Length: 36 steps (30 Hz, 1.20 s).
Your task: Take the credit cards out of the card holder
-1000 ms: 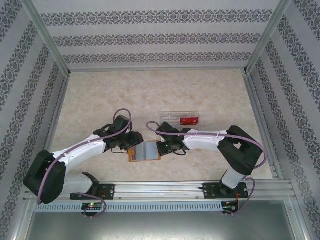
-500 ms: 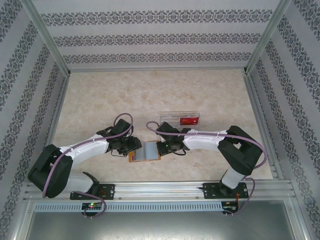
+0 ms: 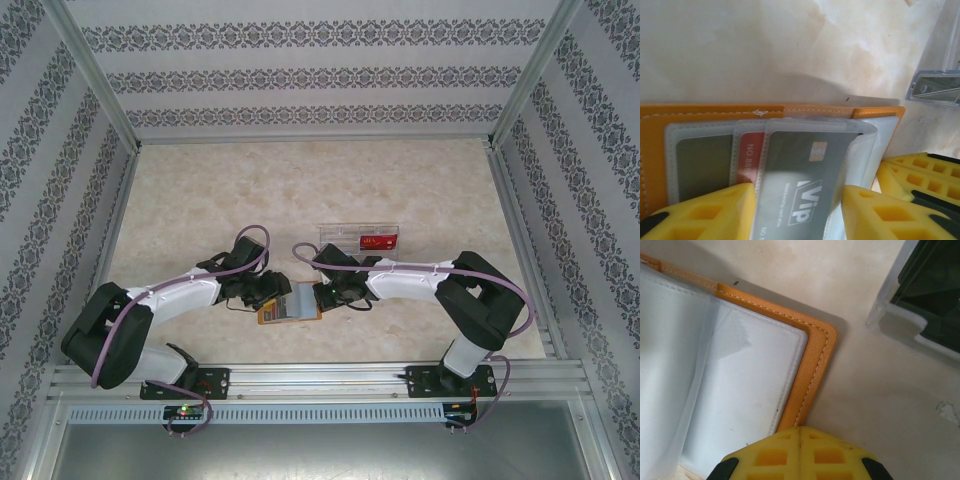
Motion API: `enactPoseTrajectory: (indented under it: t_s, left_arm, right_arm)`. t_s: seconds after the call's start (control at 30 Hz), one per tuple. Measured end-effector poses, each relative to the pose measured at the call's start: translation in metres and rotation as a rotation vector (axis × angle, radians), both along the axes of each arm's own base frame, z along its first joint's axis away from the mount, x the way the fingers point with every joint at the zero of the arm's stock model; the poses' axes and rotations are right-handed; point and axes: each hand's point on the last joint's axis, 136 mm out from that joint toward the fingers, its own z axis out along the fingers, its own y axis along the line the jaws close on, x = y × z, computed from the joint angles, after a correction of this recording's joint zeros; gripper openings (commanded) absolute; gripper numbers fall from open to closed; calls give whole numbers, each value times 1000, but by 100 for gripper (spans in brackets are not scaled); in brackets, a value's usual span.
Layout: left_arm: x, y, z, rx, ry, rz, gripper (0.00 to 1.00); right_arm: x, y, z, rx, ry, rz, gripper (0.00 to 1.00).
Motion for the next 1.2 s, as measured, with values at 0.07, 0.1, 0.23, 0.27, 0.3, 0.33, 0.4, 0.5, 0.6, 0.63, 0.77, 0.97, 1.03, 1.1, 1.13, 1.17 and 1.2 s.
enactPoseTrajectory:
  t_s: [0.07, 0.1, 0.23, 0.27, 0.3, 0.33, 0.4, 0.5, 0.6, 0.63, 0.77, 0.97, 1.03, 1.1, 1.13, 1.17, 1.2]
  left_arm:
    - [2, -4, 4, -20, -12, -11, 79]
    - [4, -6, 6, -30, -20, -15, 83]
    - [5, -10, 10, -48, -29, -29, 90]
    - [5, -10, 11, -50, -29, -30, 91]
    - [5, -11, 11, -52, -29, -32, 94]
    - [5, -11, 11, -52, -29, -32, 95]
    - [7, -12, 14, -59, -37, -36, 99]
    - [8, -13, 16, -62, -44, -39, 100]
    - [7, -12, 17, -55, -44, -40, 100]
    - [7, -11, 18, -51, -43, -43, 100]
    - [7, -8, 22, -23, -44, -49, 100]
    - [8, 1, 34, 14, -81, -52, 79]
    - [7, 6, 31, 37, -80, -57, 67]
    - [5, 9, 28, 56, -73, -65, 54]
    - [4, 11, 26, 64, -71, -72, 48]
    - [3, 11, 25, 70, -67, -75, 42]
    - [3, 13, 23, 76, -65, -76, 37]
  right_arm:
    - [0, 0, 0, 0, 0, 0, 0]
    - [0, 0, 0, 0, 0, 0, 0]
    - [1, 1, 0, 0, 0, 0, 0]
    - [1, 1, 0, 0, 0, 0, 0]
    - [1, 1, 0, 0, 0, 0, 0]
    - [1, 1, 0, 0, 0, 0, 0]
    - [1, 0, 0, -1, 0, -2, 0]
    - [5, -3, 0, -1, 0, -16, 5]
    - [12, -8, 1, -1, -1, -38, 9]
    - [14, -9, 3, 1, -3, -46, 10]
    - [20, -12, 17, 23, -27, -62, 13]
    - [28, -3, 42, 81, -63, -67, 15]
    - [28, 1, 50, 110, -63, -69, 15]
    - [29, 6, 55, 139, -54, -77, 15]
    - [29, 9, 57, 158, -48, -81, 14]
    - [28, 12, 59, 172, -40, -85, 13]
    - [27, 14, 60, 187, -28, -90, 12]
